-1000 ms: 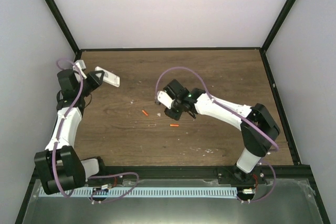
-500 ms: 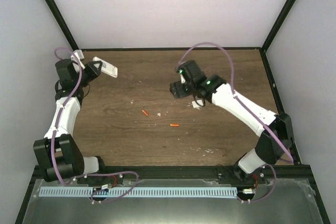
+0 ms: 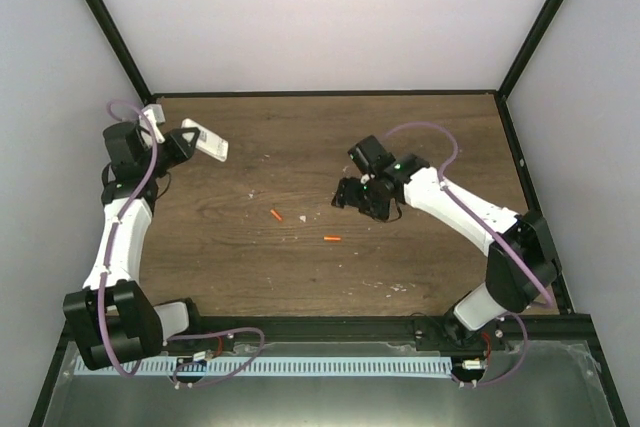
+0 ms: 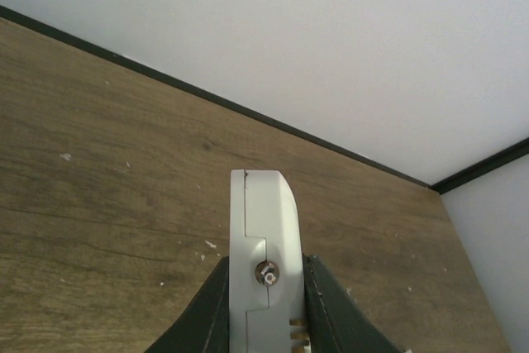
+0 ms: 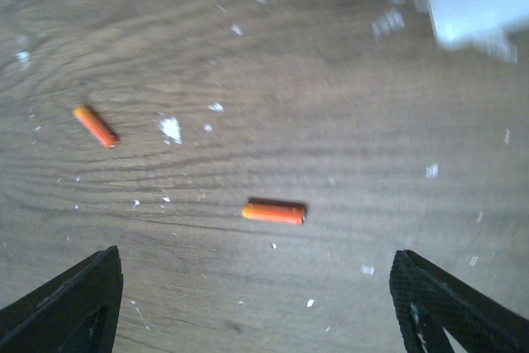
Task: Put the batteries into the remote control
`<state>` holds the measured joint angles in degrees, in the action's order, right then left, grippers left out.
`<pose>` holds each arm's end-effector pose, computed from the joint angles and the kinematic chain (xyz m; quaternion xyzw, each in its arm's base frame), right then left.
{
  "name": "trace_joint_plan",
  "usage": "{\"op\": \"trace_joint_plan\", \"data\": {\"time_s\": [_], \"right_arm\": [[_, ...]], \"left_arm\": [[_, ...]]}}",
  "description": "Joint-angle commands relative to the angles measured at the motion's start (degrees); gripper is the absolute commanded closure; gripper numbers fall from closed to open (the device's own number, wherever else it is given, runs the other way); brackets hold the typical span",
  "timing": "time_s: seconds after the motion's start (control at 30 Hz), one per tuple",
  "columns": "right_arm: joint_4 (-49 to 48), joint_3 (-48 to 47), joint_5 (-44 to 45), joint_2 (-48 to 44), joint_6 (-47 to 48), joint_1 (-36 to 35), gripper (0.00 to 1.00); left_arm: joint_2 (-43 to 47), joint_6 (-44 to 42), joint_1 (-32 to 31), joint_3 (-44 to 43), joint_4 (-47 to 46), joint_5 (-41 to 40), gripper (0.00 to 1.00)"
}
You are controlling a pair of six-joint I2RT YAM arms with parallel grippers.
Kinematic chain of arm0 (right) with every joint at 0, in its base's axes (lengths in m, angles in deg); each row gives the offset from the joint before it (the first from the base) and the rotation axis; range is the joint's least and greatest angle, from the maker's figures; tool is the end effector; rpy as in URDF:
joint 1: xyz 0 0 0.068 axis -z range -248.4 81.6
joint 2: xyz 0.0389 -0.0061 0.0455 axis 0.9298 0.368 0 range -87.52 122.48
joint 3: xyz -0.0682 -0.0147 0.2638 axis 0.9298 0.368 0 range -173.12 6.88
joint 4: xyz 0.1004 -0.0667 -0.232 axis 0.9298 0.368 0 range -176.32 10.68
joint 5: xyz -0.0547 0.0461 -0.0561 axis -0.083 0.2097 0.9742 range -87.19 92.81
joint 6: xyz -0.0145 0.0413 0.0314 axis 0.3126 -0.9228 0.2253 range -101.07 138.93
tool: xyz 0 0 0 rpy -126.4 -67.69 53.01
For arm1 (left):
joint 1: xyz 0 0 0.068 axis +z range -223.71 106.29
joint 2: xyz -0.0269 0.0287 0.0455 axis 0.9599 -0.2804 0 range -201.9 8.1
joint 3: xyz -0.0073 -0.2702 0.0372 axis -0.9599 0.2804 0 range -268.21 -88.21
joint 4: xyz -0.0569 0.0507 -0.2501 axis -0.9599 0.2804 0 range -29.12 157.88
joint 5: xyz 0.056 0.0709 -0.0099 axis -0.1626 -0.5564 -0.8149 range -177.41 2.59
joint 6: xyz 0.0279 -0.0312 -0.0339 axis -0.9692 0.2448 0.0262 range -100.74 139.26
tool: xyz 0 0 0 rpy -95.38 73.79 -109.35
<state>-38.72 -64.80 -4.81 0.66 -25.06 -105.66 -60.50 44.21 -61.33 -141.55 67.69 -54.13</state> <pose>0.2449 0.1922 0.2670 0.0423 0.9716 0.1947 0.1276 0.2698 0.0394 0.3138 -0.1027 0.8040 -0.2947 0.5061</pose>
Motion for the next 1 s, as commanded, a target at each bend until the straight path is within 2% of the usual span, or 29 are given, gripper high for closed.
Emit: {"op": "trace_joint_plan", "data": {"time_s": [0.0,0.17,0.37,0.53,0.97], "right_arm": [[-1.2,4.6,-0.2,-3.9,-21.6,-4.1,0.18],[5.4,2.2,3.2,-0.7,-35.7,-8.1,0.16],[17.7,-8.4,-0.3,12.2,-42.8,-9.7,0.16],[12.9,-8.9,-3.1,15.8,-46.4,-10.6,0.16],[9.1,-7.1,0.2,19.9,-48.7,-10.6,0.21]], "left_arm": [[0.7,-1.8,0.2,2.8,-0.3,3.9,1.00],[-1.2,-2.6,0.2,4.3,-0.2,5.2,1.00],[-2.5,-3.7,0.2,4.9,1.4,6.5,1.00],[-0.8,-5.5,0.2,3.8,3.7,6.1,1.00],[-2.7,-4.7,0.2,3.9,2.2,7.2,1.00]]}}
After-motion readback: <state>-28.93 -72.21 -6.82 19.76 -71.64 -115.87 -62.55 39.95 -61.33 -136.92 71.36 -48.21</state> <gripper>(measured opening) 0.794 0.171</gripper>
